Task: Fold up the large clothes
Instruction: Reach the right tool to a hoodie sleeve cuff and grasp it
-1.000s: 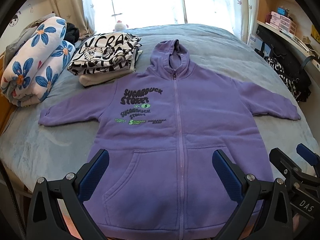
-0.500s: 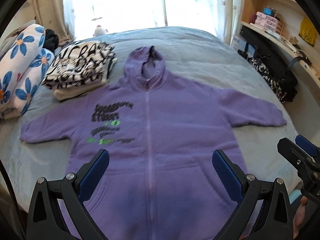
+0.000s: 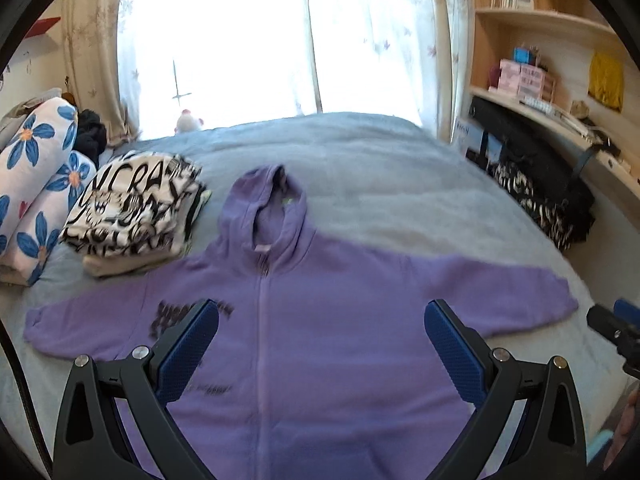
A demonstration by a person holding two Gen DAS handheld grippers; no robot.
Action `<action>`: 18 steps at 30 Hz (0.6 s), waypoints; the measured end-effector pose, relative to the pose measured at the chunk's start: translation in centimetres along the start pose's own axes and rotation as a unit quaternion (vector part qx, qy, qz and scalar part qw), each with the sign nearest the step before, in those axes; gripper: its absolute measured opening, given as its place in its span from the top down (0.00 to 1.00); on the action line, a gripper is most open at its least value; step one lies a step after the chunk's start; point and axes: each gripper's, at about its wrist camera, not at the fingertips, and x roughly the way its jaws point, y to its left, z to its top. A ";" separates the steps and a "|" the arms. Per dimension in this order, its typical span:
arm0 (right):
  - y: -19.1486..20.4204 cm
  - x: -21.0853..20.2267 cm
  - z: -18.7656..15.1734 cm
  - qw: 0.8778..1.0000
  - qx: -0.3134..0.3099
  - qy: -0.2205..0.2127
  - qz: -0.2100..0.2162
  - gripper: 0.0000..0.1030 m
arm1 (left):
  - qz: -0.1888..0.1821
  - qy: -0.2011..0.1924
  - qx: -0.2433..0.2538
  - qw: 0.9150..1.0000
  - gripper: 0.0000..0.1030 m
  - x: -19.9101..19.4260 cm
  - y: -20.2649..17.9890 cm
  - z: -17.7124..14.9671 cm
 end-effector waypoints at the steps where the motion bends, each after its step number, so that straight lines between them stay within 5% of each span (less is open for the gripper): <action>1: -0.7 0.6 0.1 1.000 0.008 0.005 -0.001 0.02 | 0.000 -0.006 0.001 1.000 0.01 0.5 -0.4 0.1; 9: -8.7 6.8 -0.6 0.991 0.117 0.060 -0.013 0.02 | 0.006 0.047 0.020 0.999 0.01 8.0 -4.0 -0.1; 13: -11.6 9.9 -1.8 0.984 0.152 0.084 -0.032 0.02 | 0.006 0.074 -0.001 0.997 0.17 11.5 -4.5 -0.3; 18: -15.2 14.0 -3.2 0.972 0.200 0.115 -0.044 0.10 | 0.012 0.089 -0.001 0.996 0.17 14.4 -5.0 -0.8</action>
